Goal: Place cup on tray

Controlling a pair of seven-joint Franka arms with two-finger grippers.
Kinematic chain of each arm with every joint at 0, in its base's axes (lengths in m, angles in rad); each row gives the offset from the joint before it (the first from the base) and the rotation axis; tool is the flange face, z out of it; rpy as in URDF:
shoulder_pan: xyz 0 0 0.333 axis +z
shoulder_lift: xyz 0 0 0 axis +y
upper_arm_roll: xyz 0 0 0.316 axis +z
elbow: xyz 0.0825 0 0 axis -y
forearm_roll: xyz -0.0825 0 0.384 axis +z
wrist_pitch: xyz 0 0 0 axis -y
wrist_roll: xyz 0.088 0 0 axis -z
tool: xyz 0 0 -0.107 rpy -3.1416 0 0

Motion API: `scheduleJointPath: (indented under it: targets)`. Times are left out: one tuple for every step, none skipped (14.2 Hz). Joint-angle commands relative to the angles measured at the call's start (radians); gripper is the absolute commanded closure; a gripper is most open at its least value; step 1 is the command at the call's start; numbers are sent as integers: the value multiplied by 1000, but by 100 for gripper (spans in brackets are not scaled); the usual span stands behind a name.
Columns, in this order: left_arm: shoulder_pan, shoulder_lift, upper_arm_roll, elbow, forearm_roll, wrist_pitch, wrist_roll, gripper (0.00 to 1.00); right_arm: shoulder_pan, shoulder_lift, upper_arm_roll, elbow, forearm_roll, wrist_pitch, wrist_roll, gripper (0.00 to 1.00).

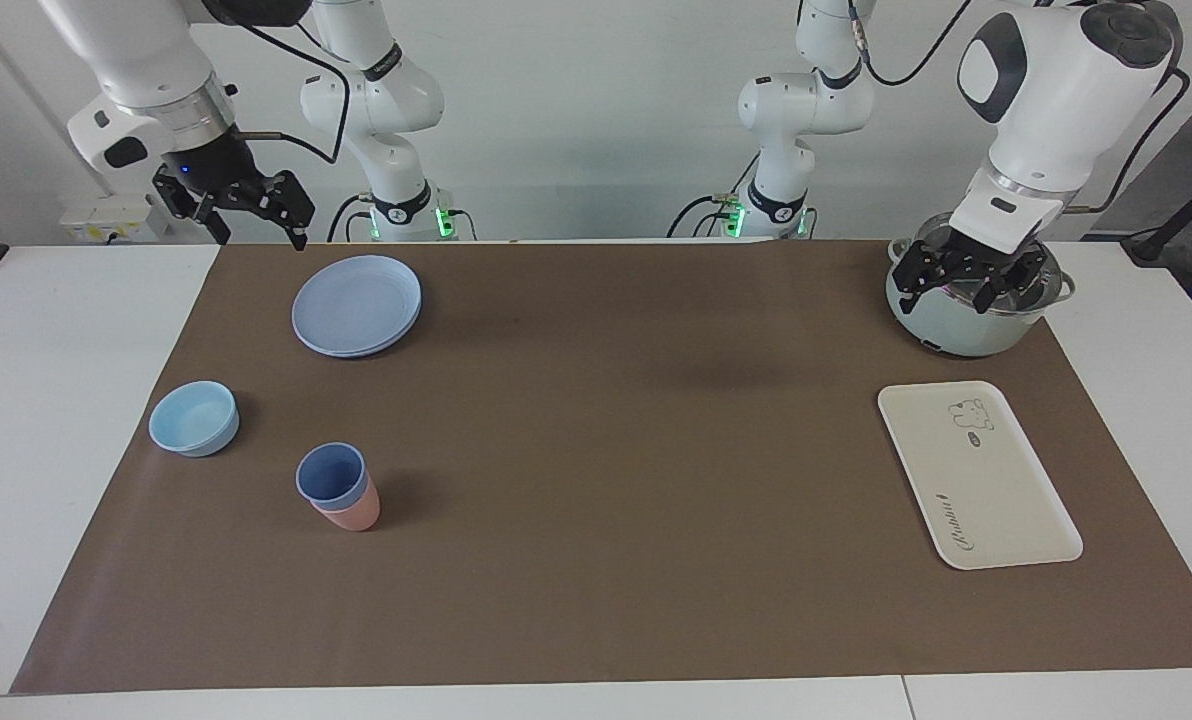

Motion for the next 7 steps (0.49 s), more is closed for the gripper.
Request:
scheduleJointPath:
  targets:
    - [-4, -37, -1, -47, 10, 20, -4, 0, -4, 1, -1, 3, -11, -8, -16, 0]
    - [-1, -37, -1, -47, 10, 22, -3, 0, -6, -1, -1, 3, -11, -8, -16, 0]
    - [2, -37, -1, -47, 10, 23, -1, 0, -7, -1, -1, 3, -11, -10, -14, 0]
    - [2, -37, -1, -47, 10, 23, -1, 0, -7, -2, -1, 2, -9, -13, -2, 0]
    - [2, -37, -1, -46, 11, 23, -3, 0, -12, -7, -3, -12, -8, -8, 0, 0]
    - [0, -37, -1, -46, 11, 20, -3, 0, -27, -13, -3, -20, -2, -5, 0, 0]
    - [0, -37, -1, -46, 10, 22, -3, 0, -30, -13, -1, -20, 3, 2, -2, 0]
